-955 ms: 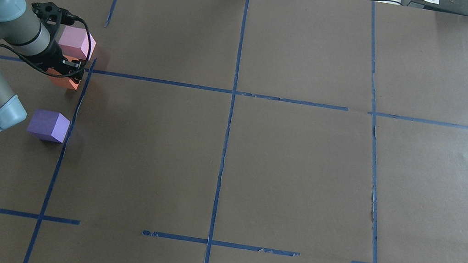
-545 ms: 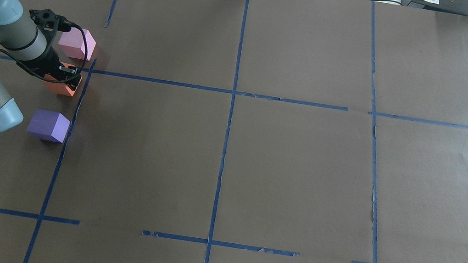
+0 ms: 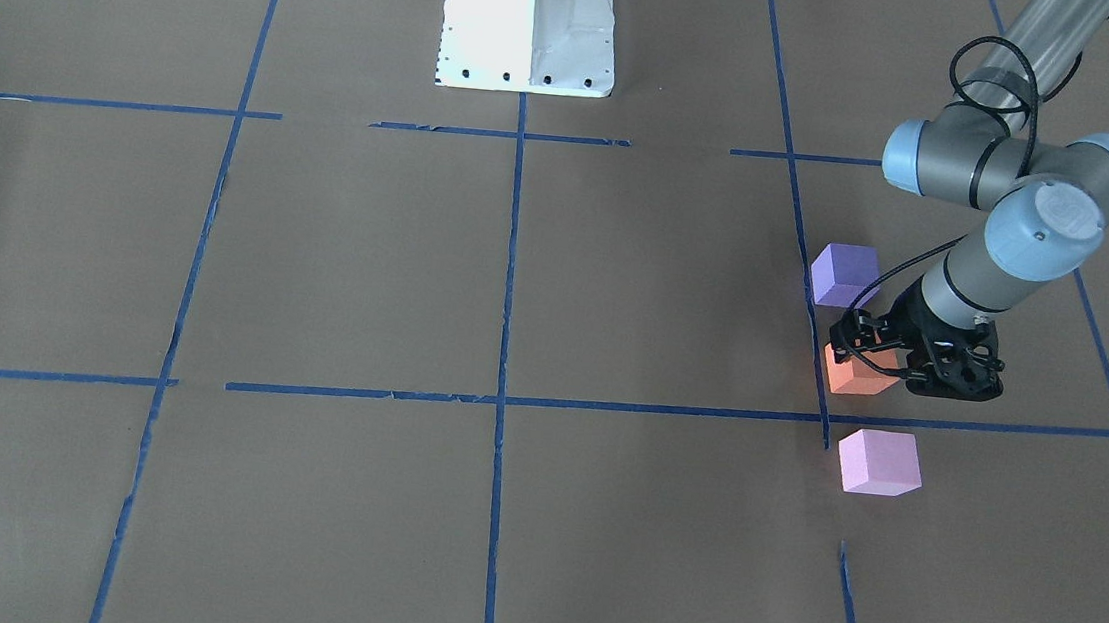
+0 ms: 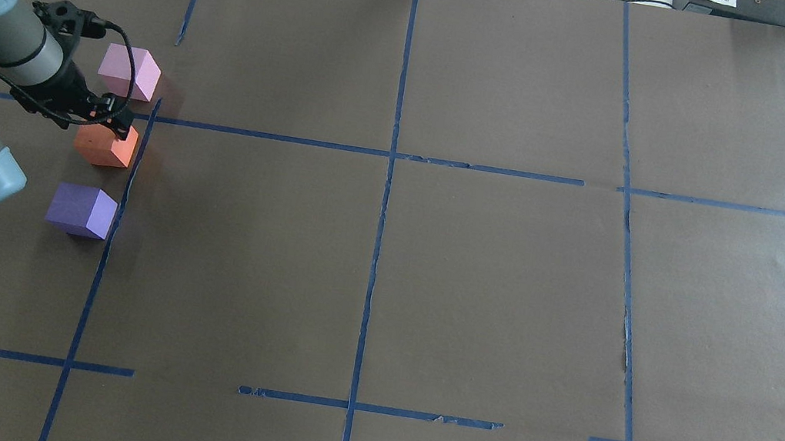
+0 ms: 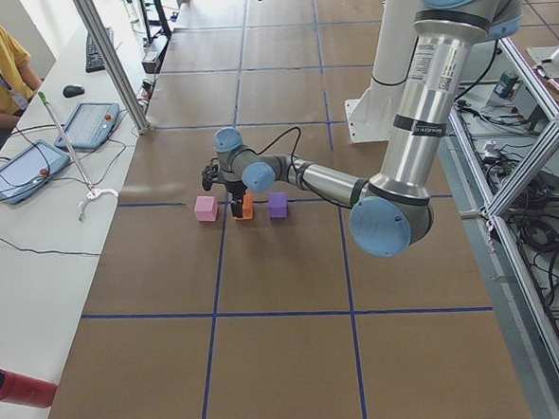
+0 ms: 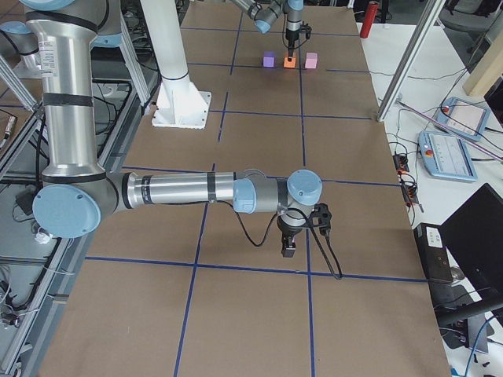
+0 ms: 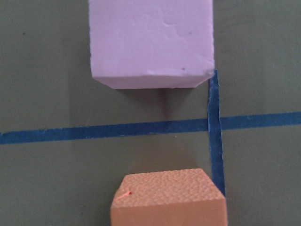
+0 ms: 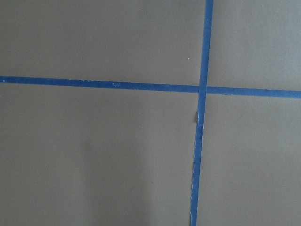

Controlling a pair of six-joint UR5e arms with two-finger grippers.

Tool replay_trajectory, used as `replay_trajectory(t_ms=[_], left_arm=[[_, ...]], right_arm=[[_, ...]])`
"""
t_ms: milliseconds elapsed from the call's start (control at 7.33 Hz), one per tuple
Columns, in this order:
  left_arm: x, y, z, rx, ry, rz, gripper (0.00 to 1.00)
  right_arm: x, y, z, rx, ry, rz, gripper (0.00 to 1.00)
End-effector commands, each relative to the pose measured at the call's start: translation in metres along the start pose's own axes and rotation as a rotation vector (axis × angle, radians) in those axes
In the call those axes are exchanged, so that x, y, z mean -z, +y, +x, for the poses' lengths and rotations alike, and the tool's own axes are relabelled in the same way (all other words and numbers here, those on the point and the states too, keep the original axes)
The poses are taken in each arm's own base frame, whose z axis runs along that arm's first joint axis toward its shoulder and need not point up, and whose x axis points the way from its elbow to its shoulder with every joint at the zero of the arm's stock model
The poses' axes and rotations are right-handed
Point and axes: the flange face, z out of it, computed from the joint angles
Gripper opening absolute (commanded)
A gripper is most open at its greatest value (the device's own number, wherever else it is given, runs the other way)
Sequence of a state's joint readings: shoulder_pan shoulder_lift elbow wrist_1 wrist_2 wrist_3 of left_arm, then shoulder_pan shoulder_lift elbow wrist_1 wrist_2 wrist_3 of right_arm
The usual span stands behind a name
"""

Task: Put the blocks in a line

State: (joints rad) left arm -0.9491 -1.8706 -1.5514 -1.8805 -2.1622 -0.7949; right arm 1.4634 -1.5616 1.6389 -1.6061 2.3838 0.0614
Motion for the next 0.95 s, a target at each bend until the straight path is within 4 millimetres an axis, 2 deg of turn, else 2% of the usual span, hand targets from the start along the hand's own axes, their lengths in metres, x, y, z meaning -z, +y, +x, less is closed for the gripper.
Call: replay_trajectory(t_ms=[0, 136, 273, 409, 545, 682, 818], left_arm=[[0.091, -0.033, -0.042, 0.022, -0.022, 0.06, 1.0], [0.136, -0.043, -0.084, -0.05, -0.073, 0.062, 1.0], [0.16, -0.049, -0.13, -0.136, -0.112, 0.059, 1.0], [0.167, -0.03, -0.205, -0.159, -0.143, 0.04, 1.0], [0.17, -0.018, -0.261, -0.202, -0.164, 0.015, 1.0], [0.158, 0.014, -0.318, -0.291, -0.171, -0.033, 1.0], [0.164, 0.023, -0.344, -0.33, -0.105, -0.03, 1.0]], right_arm=[[0.0, 0.0, 0.0, 0.001, 0.0, 0.001, 1.0], [0.0, 0.0, 0.0, 0.001, 0.0, 0.001, 1.0], [0.0, 0.0, 0.0, 0.0, 0.0, 0.0, 1.0], [0.0, 0.0, 0.0, 0.0, 0.0, 0.0, 1.0], [0.0, 0.0, 0.0, 0.0, 0.0, 0.0, 1.0], [0.0, 0.0, 0.0, 0.0, 0.0, 0.0, 1.0], [0.0, 0.0, 0.0, 0.0, 0.0, 0.0, 1.0]])
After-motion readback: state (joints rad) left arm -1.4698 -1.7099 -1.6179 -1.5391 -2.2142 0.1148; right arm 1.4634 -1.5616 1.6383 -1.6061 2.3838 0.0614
